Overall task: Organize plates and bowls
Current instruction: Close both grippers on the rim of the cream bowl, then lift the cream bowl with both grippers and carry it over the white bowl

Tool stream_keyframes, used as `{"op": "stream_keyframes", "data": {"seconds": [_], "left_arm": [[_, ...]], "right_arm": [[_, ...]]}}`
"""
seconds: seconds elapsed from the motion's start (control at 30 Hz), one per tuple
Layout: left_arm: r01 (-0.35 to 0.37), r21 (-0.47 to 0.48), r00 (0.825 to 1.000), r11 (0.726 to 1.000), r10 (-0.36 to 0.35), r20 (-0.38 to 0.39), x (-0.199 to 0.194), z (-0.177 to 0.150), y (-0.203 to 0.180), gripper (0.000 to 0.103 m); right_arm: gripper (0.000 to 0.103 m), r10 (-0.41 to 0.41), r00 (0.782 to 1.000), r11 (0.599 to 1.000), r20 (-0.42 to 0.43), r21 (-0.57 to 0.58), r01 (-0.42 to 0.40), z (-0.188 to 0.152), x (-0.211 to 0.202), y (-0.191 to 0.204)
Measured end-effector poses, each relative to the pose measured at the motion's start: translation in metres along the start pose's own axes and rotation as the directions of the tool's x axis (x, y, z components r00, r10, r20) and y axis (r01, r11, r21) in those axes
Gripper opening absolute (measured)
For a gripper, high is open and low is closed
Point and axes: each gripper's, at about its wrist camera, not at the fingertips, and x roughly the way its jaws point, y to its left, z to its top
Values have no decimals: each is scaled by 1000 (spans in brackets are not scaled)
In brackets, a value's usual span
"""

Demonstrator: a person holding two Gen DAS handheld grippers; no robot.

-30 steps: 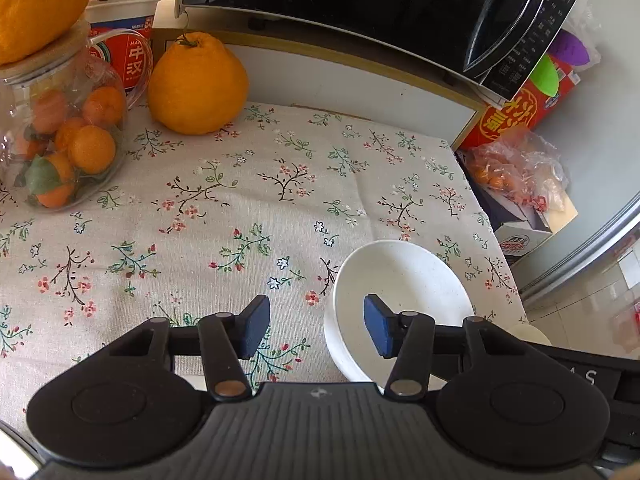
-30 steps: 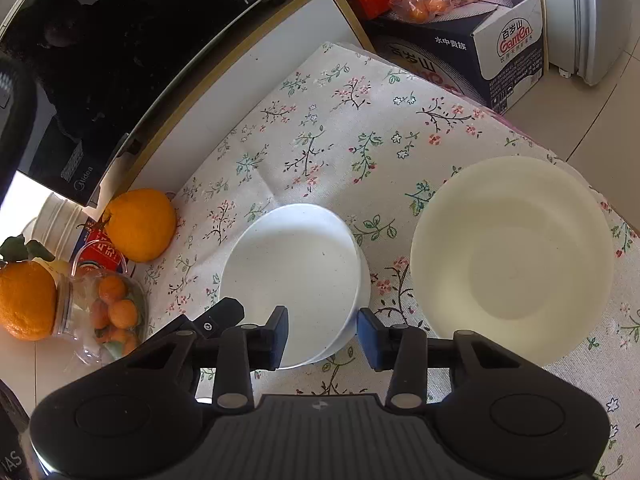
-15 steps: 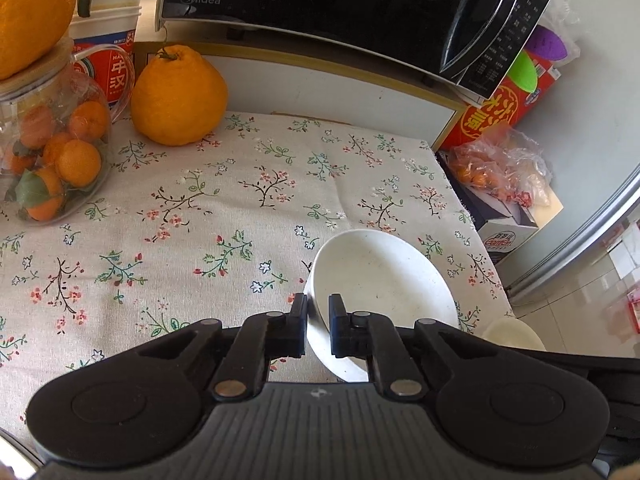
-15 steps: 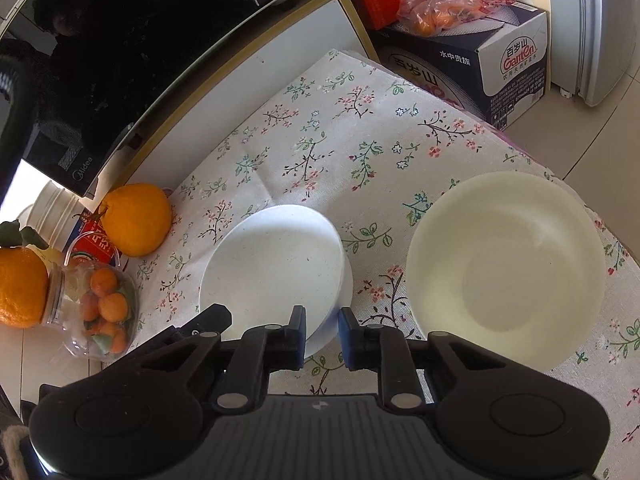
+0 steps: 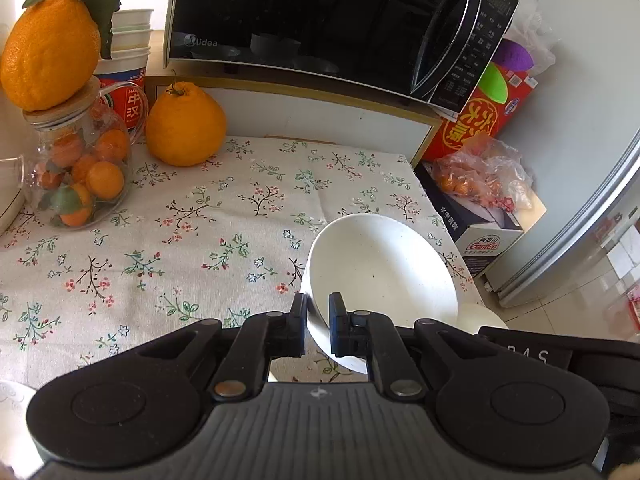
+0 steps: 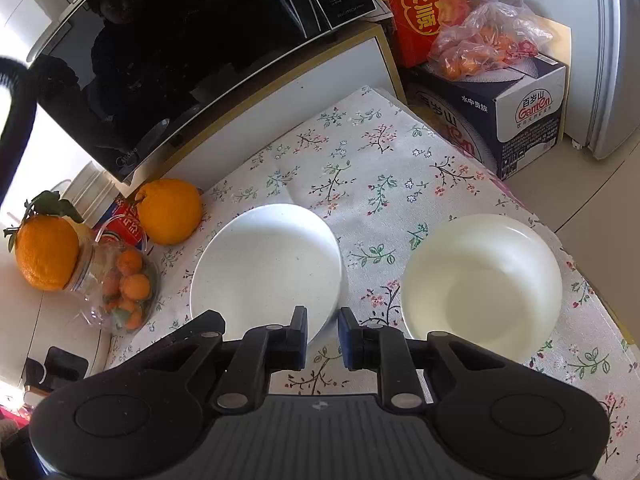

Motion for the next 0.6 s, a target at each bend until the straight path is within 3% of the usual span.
{"op": "stream_keyframes", "data": {"seconds": [0.47, 0.6], "left_arm": [[34, 26, 999, 999, -34, -11, -48, -39, -18, 11], [30, 41, 999, 999, -28, -30, -55, -53, -22, 12]], "right_arm": [[16, 6, 1000, 995, -14, -103, -7, -26, -44, -11], [16, 4, 999, 992, -51, -125, -10, -40, -48, -18]]}}
